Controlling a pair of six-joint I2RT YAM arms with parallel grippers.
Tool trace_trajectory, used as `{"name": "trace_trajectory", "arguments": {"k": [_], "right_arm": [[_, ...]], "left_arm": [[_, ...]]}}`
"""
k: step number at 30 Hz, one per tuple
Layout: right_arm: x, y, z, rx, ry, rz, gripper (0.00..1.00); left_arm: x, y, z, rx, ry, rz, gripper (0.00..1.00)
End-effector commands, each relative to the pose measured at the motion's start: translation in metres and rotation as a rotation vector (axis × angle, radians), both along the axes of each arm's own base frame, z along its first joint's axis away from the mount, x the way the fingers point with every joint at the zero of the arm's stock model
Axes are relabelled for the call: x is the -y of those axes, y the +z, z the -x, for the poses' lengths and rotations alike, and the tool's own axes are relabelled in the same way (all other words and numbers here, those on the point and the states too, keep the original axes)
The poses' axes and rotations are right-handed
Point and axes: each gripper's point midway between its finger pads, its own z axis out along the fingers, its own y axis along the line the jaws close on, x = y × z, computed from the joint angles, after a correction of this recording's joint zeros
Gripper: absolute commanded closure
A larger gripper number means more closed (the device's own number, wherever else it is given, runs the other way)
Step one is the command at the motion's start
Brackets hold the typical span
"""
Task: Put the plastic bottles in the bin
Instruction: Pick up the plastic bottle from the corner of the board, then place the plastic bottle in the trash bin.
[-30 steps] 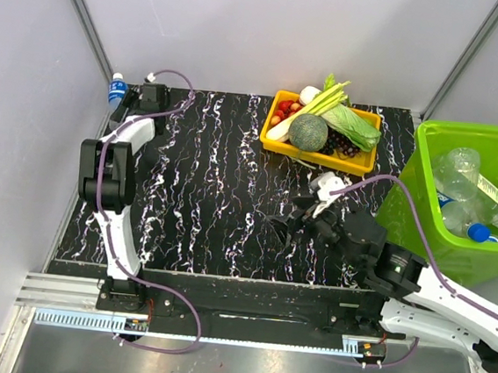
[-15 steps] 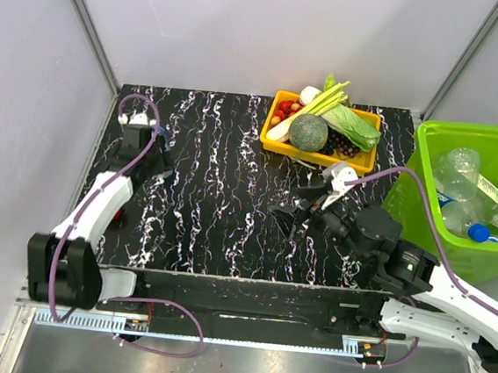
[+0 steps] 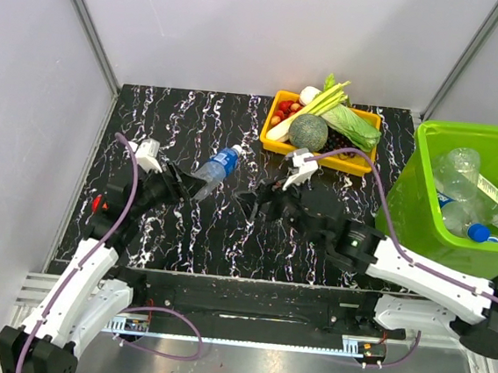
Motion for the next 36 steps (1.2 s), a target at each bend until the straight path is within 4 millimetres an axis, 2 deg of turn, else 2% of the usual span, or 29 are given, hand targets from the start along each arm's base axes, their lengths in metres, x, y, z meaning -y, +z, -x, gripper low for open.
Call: {"name": "trace_trajectory", "arguments": {"k": [1,5,11,17,20,25,28,29,31,33,36], "right_arm": [[-0.013,0.017,-0.022,-0.039,-0.114,-0.114,0.16],[-0.033,-0.004,-0.036,-0.133,-0.173,-0.173,0.15],[-0.041,-0.014,-0.051,-0.31,-0.267,-0.375,0.09],[-0.03,-0.055,-0.066,-0.48,-0.404,-0.459,0.04],[-0.024,-0.058,-0.07,-0.51,-0.437,-0.486,0.01],[-0.012,-0.075,-0.068,-0.538,-0.49,-0.44,0.01],[-0.018,-0.082,-0.064,-0.535,-0.45,-0.386,0.0],[-0.017,-0.093,-0.06,-0.565,-0.455,-0.355,0.01],[-0.022,-0.105,-0.054,-0.636,-0.445,-0.395,0.01],[-0.028,-0.107,-0.054,-0.682,-0.438,-0.451,0.01],[-0.023,-0.128,-0.061,-0.777,-0.538,-0.456,0.01]], "left_arm": [[0.017,0.013,0.014,0.096,-0.132,0.043,0.85],[0.019,0.013,0.026,0.157,-0.15,0.085,0.85],[0.029,0.008,0.034,0.175,-0.152,0.217,0.88],[0.037,0.009,0.036,0.195,-0.172,0.226,0.88],[0.036,0.013,0.036,0.208,-0.164,0.228,0.89],[0.029,0.002,0.029,0.209,-0.119,0.169,0.89],[0.026,-0.005,0.025,0.2,-0.092,0.144,0.9],[0.025,-0.006,0.025,0.2,-0.087,0.142,0.9],[0.024,-0.005,0.023,0.205,-0.079,0.139,0.91],[0.023,-0.003,0.021,0.229,-0.073,0.136,0.9],[0.025,0.002,0.02,0.253,-0.079,0.167,0.89]]}}
